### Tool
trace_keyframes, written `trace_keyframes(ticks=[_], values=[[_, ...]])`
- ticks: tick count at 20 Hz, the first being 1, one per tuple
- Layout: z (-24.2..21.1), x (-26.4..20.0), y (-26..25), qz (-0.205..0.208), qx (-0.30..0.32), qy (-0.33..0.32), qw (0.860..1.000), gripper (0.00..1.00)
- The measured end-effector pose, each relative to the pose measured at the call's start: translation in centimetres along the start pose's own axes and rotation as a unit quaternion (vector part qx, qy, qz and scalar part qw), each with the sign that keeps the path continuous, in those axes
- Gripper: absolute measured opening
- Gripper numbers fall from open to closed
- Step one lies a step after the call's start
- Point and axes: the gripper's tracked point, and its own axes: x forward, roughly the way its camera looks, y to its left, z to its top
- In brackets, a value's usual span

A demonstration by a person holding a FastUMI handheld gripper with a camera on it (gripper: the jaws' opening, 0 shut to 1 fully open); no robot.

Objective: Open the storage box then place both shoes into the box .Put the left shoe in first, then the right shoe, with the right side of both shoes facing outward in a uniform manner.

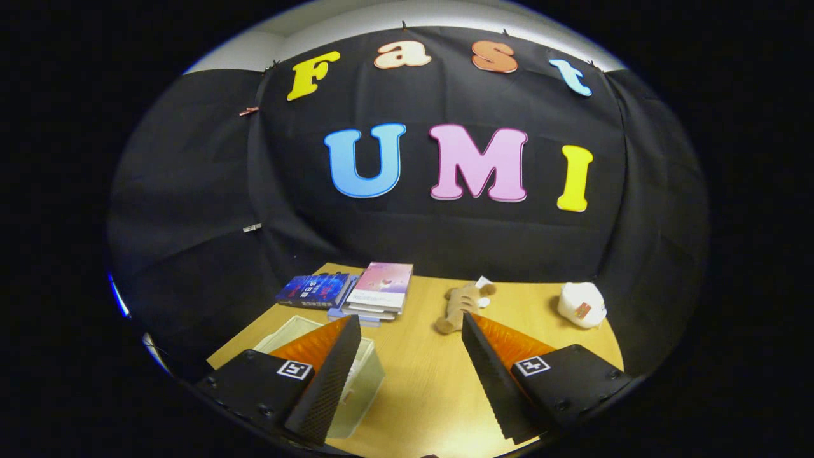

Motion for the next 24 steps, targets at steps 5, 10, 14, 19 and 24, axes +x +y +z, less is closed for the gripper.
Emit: trace_keyframes(ticks=[5, 10, 14, 19, 24], values=[[3.1, -2.4, -6.4, -0.023, -0.042, -0.05, 0.998, 0.98], [4.5, -4.6, -12.9, -0.049, -0.072, -0.078, 0.993, 0.98], [4.6, -5.8, -17.2, -0.062, -0.062, -0.084, 0.993, 0.98], [3.1, -6.6, -21.9, -0.087, -0.04, -0.073, 0.993, 0.98], [2.4, -6.9, -23.7, -0.094, -0.029, -0.07, 0.993, 0.98]])
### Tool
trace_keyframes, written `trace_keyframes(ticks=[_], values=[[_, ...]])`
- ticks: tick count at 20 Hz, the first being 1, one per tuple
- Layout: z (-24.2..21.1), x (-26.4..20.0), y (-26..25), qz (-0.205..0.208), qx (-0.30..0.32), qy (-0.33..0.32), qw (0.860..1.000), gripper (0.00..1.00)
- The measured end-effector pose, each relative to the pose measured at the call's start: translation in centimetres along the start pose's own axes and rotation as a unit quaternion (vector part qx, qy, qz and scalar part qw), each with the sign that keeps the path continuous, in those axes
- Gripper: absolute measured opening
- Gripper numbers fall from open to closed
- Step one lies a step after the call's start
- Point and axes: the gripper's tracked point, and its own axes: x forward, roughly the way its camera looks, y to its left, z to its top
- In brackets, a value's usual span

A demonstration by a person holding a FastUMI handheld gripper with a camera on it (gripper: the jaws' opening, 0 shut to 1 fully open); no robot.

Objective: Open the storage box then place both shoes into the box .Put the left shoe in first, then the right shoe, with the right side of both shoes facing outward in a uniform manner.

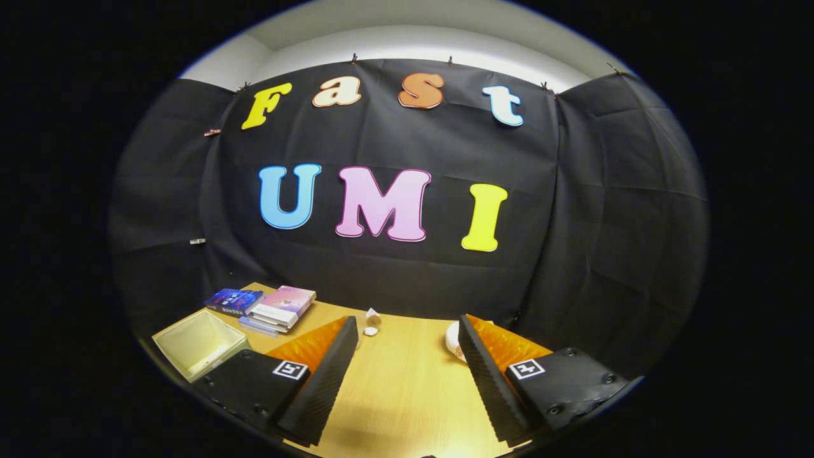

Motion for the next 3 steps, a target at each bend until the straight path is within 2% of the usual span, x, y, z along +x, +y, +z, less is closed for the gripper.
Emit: trace_keyframes(ticks=[3], values=[[0.05, -0.11, -0.52, 0.002, -0.003, -0.002, 1.0, 0.98]])
